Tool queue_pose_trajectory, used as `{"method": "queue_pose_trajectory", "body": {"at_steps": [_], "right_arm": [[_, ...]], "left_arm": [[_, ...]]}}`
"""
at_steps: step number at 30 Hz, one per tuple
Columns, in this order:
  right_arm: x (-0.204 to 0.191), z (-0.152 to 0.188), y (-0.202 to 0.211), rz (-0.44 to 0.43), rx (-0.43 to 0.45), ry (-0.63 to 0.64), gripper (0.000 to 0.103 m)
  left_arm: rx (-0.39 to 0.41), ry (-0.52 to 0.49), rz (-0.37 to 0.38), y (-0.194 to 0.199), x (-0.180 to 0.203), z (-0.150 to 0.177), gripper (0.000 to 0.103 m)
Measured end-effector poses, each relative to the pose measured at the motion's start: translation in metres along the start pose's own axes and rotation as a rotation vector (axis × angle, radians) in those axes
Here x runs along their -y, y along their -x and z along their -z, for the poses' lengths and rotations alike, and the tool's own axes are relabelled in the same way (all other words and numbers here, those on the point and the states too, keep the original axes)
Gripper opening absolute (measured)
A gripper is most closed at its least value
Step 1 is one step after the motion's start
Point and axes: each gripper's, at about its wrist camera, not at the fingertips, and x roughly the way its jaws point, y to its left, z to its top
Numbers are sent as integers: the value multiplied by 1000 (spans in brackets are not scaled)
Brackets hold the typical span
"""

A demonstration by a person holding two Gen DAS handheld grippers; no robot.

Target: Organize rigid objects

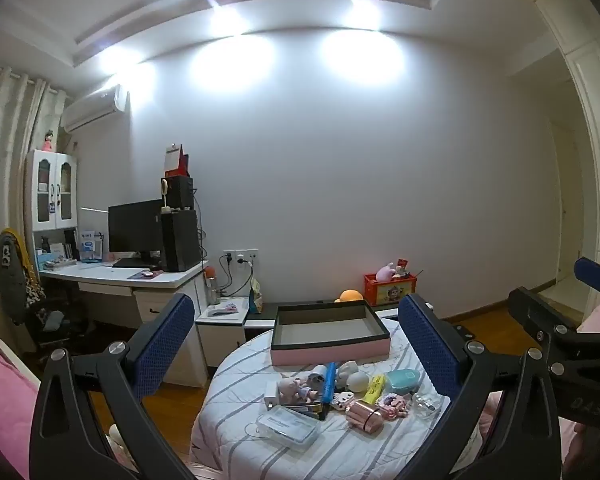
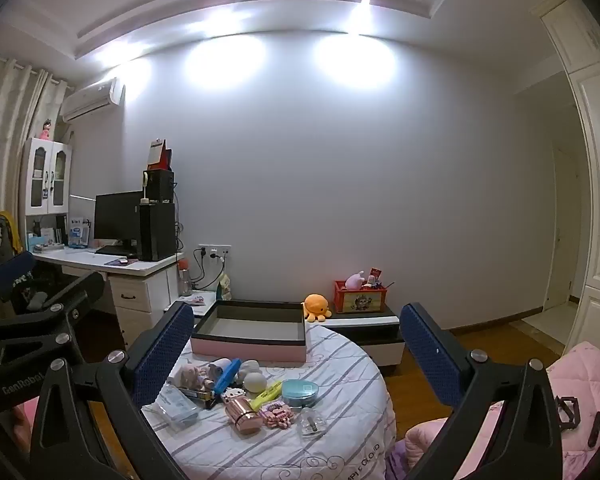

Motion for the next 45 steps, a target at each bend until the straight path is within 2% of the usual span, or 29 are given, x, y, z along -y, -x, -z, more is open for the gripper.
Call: {"method": "queue_pose_trajectory", "body": {"at_steps": [4,12,20,25,45], "right_arm": [[1,-1,-1,-8,5,0,103],[-4,-12,-5,-16,9,14,103],[-8,-26,-6,-19,44,41,103],[-10,-32,-3,-18,67,37,103],[-9,-30,-3,-35,70,18,103]], "left_arm": [[-1,-1,16,0,1,-1,103],[11,-25,-23,-2,-3,-11,103],[55,-32,-45,3,-4,-28,103],[63,-32,-62,3,-14,-28,103],[61,-42,-62,7,-14,-30,103]]}}
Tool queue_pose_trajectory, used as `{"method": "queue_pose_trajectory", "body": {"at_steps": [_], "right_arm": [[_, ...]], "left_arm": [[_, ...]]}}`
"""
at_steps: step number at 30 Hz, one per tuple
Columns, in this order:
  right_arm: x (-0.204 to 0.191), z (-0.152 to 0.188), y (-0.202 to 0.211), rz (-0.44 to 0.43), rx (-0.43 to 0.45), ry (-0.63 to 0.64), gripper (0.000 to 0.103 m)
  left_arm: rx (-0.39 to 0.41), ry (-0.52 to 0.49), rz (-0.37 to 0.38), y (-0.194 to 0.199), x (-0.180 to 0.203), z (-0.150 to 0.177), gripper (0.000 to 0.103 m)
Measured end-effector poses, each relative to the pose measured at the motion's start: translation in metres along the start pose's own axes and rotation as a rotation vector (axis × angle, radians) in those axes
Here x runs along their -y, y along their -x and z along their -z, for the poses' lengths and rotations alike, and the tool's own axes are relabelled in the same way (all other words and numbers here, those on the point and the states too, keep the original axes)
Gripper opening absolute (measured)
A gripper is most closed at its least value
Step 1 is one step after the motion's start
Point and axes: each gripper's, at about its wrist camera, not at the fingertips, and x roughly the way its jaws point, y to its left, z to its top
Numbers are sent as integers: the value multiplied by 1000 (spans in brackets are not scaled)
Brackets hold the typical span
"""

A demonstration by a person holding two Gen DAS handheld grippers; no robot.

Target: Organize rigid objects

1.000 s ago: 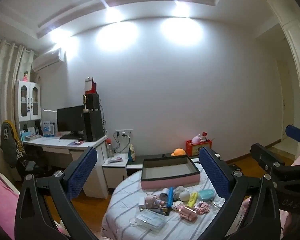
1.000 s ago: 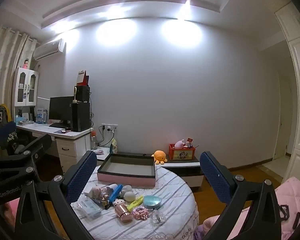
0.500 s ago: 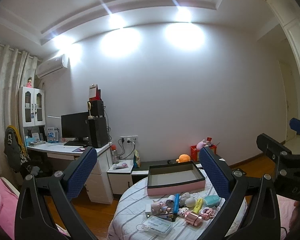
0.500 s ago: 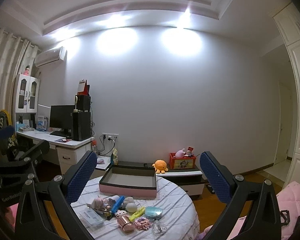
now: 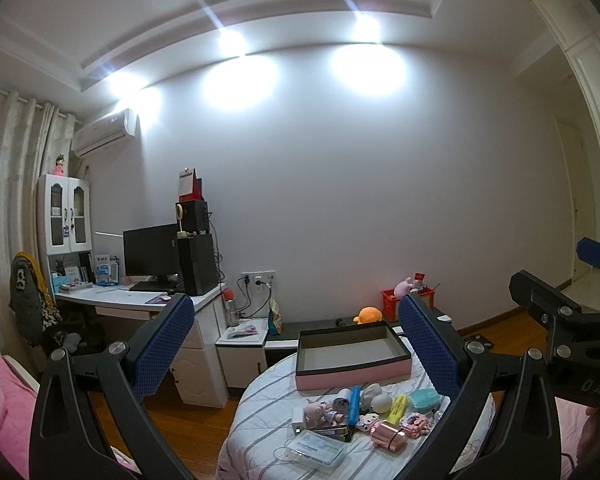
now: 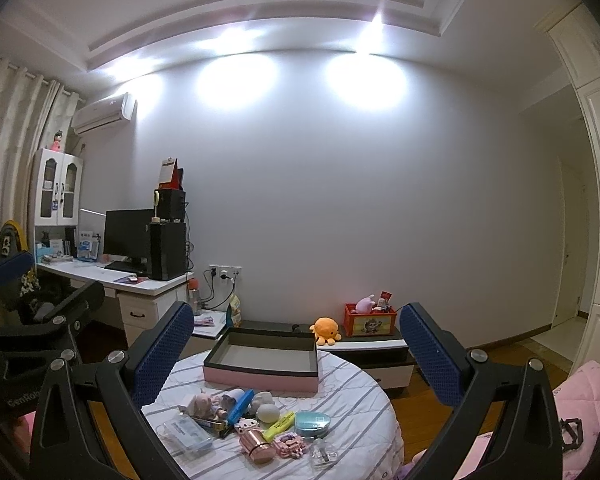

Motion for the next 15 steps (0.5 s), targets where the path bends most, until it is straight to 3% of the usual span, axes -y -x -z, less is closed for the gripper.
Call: {"method": "queue_pose_trajectory", "body": {"at_steps": [15], "right_arm": [[-2,-3,3,-11,-7,1,103]], "left_arm": [[3,-2,-12,2,-2,-1,103]]}}
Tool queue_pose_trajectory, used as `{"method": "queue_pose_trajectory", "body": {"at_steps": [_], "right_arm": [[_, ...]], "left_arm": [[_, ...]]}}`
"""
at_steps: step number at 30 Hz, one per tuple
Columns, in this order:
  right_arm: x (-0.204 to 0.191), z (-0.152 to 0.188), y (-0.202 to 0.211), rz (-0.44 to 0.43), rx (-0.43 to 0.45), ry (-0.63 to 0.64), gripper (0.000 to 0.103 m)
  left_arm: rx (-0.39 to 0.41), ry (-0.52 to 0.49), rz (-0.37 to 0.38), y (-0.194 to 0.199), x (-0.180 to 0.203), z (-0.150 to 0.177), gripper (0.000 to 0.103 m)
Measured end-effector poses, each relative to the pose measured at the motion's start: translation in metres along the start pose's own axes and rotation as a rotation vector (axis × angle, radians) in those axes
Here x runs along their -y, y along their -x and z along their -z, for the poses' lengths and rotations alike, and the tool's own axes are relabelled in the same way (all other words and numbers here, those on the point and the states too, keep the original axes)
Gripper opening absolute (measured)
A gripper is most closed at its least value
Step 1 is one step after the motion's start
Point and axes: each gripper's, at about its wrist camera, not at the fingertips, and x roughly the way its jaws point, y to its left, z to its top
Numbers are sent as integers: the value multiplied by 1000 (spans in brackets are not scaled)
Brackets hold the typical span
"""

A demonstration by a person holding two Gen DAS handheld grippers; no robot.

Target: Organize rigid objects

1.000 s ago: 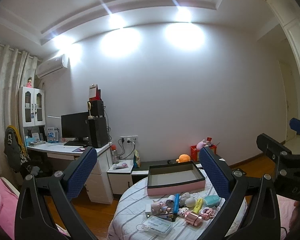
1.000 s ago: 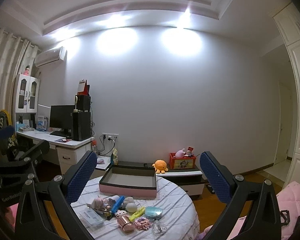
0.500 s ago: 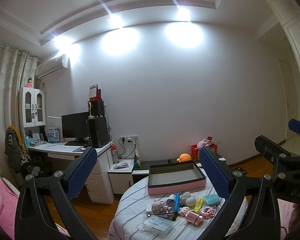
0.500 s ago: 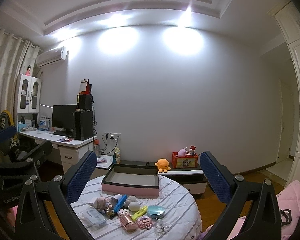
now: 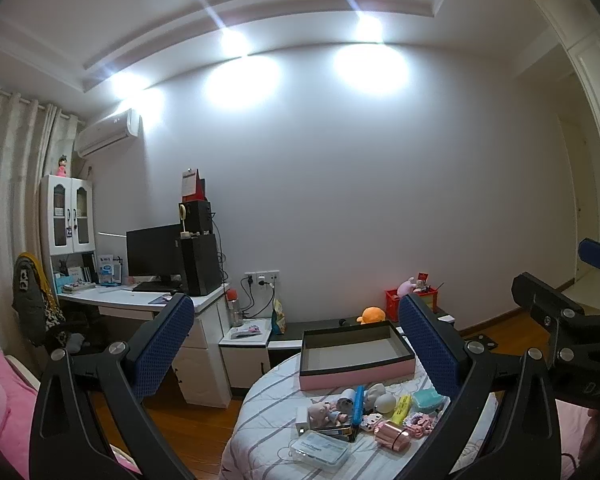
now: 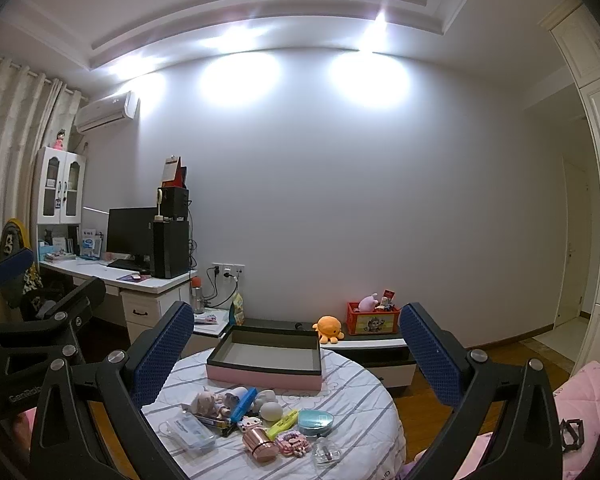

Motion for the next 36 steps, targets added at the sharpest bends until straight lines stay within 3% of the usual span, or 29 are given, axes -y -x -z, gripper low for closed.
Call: {"method": "queue_pose_trajectory", "body": {"at_steps": [36], "right_arm": [[2,-7,-4,14,0,27,103]], "left_arm": [[15,-20,3,-4,3,-8,103]]}}
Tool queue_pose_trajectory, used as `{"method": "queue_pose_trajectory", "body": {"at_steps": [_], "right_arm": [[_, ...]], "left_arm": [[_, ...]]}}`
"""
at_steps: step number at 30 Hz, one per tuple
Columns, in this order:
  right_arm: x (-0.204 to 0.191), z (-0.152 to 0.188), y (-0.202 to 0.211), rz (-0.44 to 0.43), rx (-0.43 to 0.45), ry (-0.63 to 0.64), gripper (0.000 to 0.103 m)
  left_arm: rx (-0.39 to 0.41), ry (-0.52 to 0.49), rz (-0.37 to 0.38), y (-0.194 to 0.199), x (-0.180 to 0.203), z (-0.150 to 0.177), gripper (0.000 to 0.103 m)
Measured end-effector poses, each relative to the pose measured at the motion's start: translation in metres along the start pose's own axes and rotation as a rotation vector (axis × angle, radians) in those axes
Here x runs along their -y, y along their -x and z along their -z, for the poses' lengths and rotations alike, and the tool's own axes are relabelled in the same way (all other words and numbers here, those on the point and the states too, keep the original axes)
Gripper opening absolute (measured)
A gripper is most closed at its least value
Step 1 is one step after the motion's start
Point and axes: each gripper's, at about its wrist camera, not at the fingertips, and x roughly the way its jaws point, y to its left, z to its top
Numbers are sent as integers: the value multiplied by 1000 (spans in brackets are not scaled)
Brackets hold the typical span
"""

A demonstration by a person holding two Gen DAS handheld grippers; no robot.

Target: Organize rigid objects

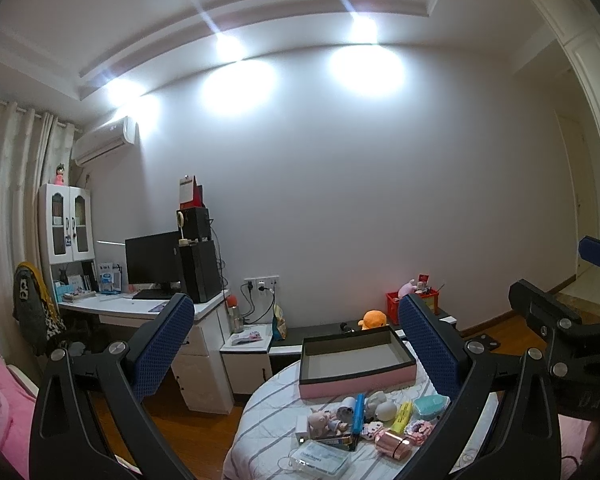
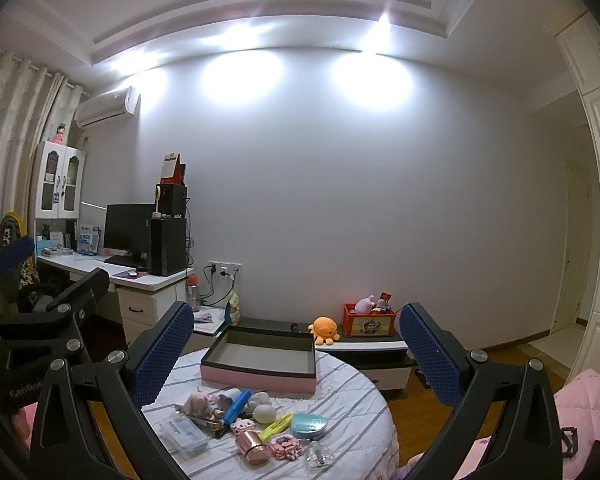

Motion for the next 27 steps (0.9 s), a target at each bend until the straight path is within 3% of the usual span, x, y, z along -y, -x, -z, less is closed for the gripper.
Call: {"method": "queue_pose_trajectory", "body": {"at_steps": [7,16,22,27], "right_arm": [[12,-3,-16,27,-5,-5,103],[35,13,-54,50,-61,-24,103],[51,52,-93,36,-152,-60,103],[58,98,-124,17,-255,-102,103]], "left_arm": [[9,-14,27,-16,13,-8,103],[-47,-35,51,-57,37,9,103],[-158,-61,20,-100,40,52,103],[-313,-55,-26,-135,27,109,103]]}}
